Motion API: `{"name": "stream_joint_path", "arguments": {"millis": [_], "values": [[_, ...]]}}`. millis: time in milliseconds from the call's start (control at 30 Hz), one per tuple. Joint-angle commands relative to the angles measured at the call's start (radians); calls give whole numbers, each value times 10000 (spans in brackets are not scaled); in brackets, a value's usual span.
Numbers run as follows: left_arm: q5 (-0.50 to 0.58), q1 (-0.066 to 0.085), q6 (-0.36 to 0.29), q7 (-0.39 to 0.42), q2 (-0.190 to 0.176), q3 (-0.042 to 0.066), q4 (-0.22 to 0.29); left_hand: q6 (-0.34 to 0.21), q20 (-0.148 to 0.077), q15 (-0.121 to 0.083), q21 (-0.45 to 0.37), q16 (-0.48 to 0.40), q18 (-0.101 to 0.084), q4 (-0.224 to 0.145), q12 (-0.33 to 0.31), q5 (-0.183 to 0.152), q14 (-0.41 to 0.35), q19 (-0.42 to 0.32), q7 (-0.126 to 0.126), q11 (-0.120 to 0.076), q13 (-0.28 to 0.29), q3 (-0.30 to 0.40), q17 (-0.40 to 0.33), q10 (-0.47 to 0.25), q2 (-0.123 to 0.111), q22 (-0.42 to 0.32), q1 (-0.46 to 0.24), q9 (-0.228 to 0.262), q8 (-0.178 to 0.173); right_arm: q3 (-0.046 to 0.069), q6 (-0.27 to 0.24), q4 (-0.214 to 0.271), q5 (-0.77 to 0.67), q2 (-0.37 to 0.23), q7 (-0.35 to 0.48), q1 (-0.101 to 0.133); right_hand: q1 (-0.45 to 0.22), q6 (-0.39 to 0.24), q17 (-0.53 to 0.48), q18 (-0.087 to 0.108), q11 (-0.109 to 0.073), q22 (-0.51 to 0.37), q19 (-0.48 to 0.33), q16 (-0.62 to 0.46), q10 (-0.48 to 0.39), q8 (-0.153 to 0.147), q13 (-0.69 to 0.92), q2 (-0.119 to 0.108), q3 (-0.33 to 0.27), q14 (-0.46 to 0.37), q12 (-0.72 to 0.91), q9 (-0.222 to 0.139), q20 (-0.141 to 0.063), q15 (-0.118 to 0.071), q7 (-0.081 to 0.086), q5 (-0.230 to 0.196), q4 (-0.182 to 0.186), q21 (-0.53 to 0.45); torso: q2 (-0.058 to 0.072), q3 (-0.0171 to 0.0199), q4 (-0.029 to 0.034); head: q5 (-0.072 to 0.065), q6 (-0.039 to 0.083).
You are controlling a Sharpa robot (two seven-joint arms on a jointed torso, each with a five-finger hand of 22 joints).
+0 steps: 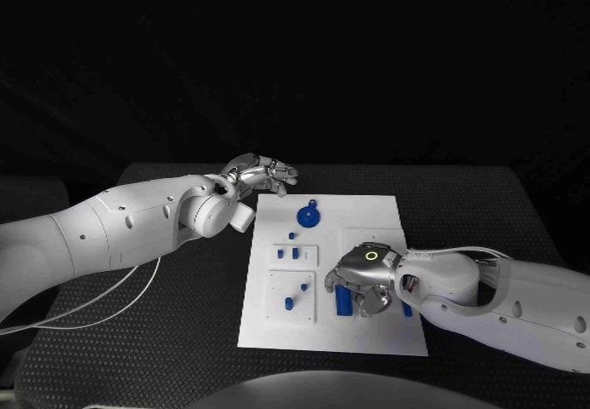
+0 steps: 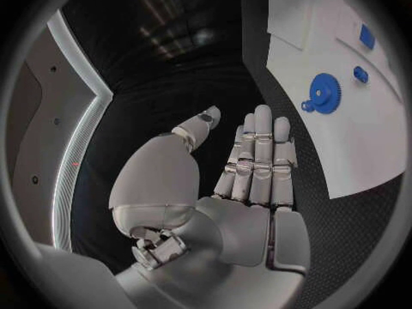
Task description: Assemble the parts on the task board
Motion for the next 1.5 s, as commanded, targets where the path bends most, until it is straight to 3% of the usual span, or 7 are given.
{"name": "stream_joint_path", "arguments": {"millis": [33,500,967,1100,1267,1500], "values": [[8,11,151,49,5,5,18,-67,27,37,-57,-61,165,45,16,36,14,69,7,12,-17,-20,10,-55,-10,10,-19,-15,-32,-69,383,-80,-232,8,-9,-117,106,102,-27,-90,-18,213,-82,50,-89,69,-30,-14,65,-59,75,19,-5,13,8,-4,-6,45,-2,7,-8,7,-24],[7,11,180,21,8,5,22,-79,28,38,-61,-66,166,50,16,34,16,71,11,13,-18,-25,19,-59,-7,17,-19,-17,-34,-69,291,-144,-212,24,158,-247,-22,880,-187,-90,-31,195,-139,237,-136,547,-210,100,-2,-122,296,188,-13,15,350,-17,-25,189,-2,8,-8,10,-55],[6,11,176,1,4,4,20,-96,29,39,-66,-70,166,55,16,30,16,72,16,14,-20,-29,26,-63,-5,23,-20,-21,-38,-68,365,-338,-320,79,134,-368,-96,1093,-252,-90,-34,192,-176,312,-170,651,-290,66,-106,-166,374,251,-12,18,416,-18,-52,236,-5,9,-8,14,-72],[6,11,203,-9,14,4,23,-113,29,39,-69,-73,167,56,17,29,17,72,22,15,-20,-31,31,-65,-6,27,-19,-25,-44,-68,66,-326,-297,68,301,-368,-106,1229,-276,-90,-35,188,-178,353,-179,715,-321,128,-118,-176,414,283,-13,17,455,-17,-35,259,-6,8,-8,13,-60],[7,11,213,-20,18,4,11,-126,30,40,-72,-76,167,61,17,27,17,73,27,16,-21,-34,35,-67,-4,31,-22,-28,-48,-66,-459,-334,-236,48,498,-370,-242,1589,-320,-90,-39,179,-97,452,-104,867,-390,365,-138,-122,502,348,-33,-3,579,-16,21,333,-1,16,-13,22,-28],[7,10,248,-59,16,3,6,-141,32,41,-76,-80,167,68,16,23,17,74,32,17,-22,-38,41,-71,-2,35,-27,-31,-52,-63,-916,-301,-184,5,652,-368,-533,2002,-412,-90,-61,149,-18,537,-28,999,-533,616,-157,-78,561,403,-80,-46,522,-17,2,383,-1,25,0,36,-4]]}}
